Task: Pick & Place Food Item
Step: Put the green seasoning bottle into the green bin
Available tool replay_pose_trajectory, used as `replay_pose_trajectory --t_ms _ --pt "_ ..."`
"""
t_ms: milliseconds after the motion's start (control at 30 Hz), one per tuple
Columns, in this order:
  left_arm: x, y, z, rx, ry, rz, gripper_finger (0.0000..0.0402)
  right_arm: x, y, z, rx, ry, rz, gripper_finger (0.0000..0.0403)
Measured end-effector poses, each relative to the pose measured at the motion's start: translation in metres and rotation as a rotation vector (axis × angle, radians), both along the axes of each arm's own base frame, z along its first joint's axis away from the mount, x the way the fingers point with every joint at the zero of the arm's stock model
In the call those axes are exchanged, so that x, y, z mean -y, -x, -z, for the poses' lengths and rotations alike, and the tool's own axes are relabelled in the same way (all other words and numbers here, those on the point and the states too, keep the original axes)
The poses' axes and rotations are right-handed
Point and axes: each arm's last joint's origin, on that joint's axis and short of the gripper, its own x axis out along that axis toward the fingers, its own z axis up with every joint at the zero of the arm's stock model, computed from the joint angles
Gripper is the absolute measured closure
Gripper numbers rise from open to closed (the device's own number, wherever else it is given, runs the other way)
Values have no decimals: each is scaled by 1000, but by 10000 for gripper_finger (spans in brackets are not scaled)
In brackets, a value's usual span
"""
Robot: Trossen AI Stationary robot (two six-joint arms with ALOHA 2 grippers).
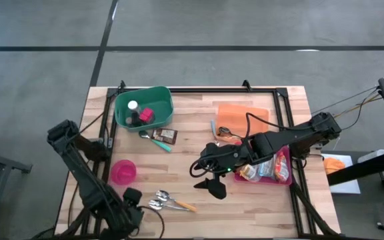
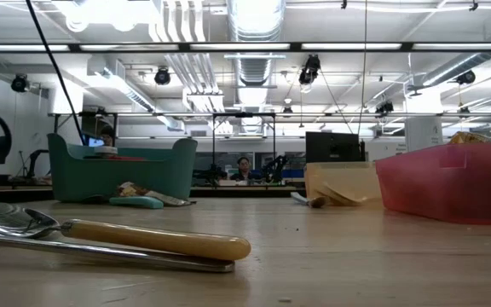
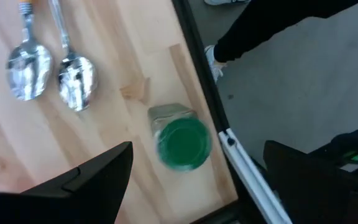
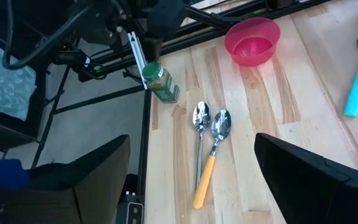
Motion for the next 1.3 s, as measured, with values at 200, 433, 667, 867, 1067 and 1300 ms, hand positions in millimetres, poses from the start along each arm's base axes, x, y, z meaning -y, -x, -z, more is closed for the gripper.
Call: replay_pose_trajectory --t_ms 200,433,667,867,1067,1300 --pt "15 0 18 -4 -45 25 36 -1 0 0 1 4 -5 65" --pt "21 -4 34 -13 -108 23 36 -1 0 0 1 6 -7 65" --pt "25 -3 41 -24 -128 33 36 -3 3 2 -19 14 -14 65" --pt "25 4 52 -31 -149 74 36 -5 4 2 -23 17 -18 65" --pt "24 6 56 -35 -159 89 36 -6 4 3 -34 22 -17 65" --pt "24 7 62 -34 -162 100 36 -5 4 3 -38 16 -11 65"
